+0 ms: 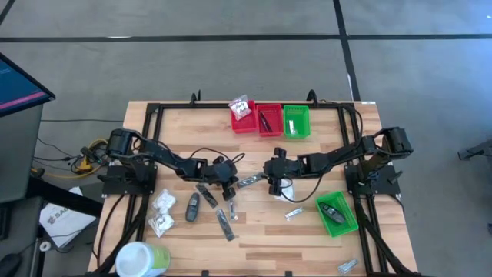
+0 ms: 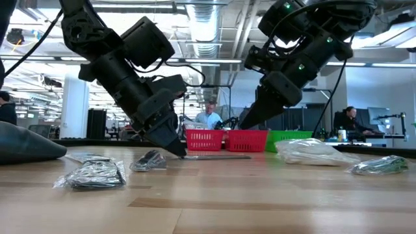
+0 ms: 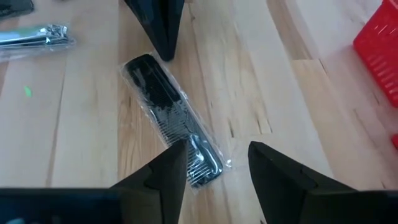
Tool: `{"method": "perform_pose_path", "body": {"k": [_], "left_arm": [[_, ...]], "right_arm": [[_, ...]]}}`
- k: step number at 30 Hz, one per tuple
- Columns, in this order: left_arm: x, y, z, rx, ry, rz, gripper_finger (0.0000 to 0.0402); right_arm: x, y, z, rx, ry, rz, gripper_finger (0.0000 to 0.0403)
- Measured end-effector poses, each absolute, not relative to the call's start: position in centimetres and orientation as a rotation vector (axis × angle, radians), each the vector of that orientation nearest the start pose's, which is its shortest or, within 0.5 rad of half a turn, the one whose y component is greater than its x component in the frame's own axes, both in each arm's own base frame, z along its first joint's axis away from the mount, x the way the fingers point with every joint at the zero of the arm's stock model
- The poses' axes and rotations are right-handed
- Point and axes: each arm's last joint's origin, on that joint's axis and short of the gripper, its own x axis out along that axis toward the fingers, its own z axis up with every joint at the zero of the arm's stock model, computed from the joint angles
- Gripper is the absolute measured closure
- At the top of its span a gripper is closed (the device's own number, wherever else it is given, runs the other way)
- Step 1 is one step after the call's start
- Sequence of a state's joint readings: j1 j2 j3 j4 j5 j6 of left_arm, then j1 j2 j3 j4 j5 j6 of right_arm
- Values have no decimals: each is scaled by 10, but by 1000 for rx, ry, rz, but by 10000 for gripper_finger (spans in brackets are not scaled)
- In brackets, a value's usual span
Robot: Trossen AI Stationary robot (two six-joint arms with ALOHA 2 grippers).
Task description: Pick & Place Travel size toiletries
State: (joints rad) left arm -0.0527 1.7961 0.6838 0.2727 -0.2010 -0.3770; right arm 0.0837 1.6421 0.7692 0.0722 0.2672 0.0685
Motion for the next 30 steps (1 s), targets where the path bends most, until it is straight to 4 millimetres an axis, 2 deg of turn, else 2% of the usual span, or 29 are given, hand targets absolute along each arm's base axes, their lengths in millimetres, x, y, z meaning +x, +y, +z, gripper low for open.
{"method": "perform_pose_path", "body": {"k": [8,17,26,30], "left_arm": [[302,-28,118,-204,726,252,401],[302,-27,108,-220,769,238,401],[305,-16,99,-264,805,232,401],[303,-12,96,-269,839,236,401]], "right_arm": [[310,21,151,-74,757,-194,236],[311,21,152,-75,746,-193,233],[310,23,151,-106,752,-171,222],[313,25,137,-143,788,-151,218]]}}
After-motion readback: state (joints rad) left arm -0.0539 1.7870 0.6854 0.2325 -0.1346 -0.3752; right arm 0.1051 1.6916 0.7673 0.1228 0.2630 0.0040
